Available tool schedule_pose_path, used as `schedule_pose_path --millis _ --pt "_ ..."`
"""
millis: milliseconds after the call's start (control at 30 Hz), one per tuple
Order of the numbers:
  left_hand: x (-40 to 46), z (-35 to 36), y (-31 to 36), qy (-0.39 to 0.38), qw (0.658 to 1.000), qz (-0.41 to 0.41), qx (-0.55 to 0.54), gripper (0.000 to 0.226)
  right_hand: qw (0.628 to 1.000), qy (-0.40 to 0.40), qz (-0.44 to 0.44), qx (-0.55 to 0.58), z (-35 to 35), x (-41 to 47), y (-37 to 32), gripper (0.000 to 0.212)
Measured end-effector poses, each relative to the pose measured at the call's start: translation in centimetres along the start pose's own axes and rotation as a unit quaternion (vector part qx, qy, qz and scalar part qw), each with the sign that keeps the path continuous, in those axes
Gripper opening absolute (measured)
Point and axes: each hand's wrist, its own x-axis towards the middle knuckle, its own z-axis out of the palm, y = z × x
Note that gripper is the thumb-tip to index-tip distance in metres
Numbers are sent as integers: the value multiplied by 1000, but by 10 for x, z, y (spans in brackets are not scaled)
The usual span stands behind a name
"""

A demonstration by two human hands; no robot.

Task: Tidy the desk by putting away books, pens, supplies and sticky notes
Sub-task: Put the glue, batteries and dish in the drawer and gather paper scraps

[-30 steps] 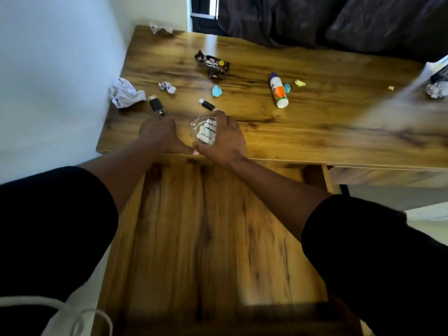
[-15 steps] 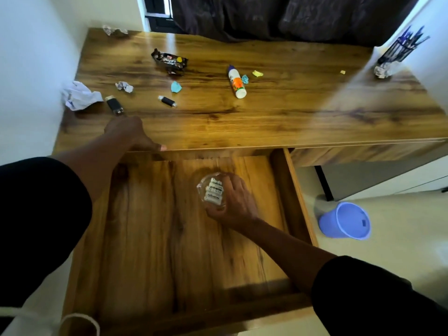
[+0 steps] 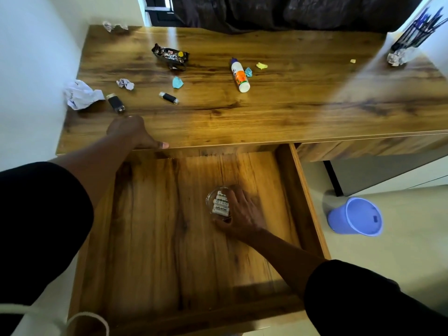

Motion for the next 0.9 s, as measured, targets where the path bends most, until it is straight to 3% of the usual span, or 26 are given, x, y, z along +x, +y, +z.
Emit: schedule_pose_path --millis 400,567,733,900 --pt "-4 -3 5 -14 999 -29 -19 118 1000 6 -8 -9 14 4 0 94" --pt "-7 -5 4 -18 999 -21 -22 118 998 -6 6 -63 1 10 -5 98" --pt "-3 -1 3 1 999 -28 -30 117 986 153 -50 -50 -36 55 -24 57" --pt "1 3 2 17 999 -25 -40 112 964 254 -78 20 -92 133 -37 41"
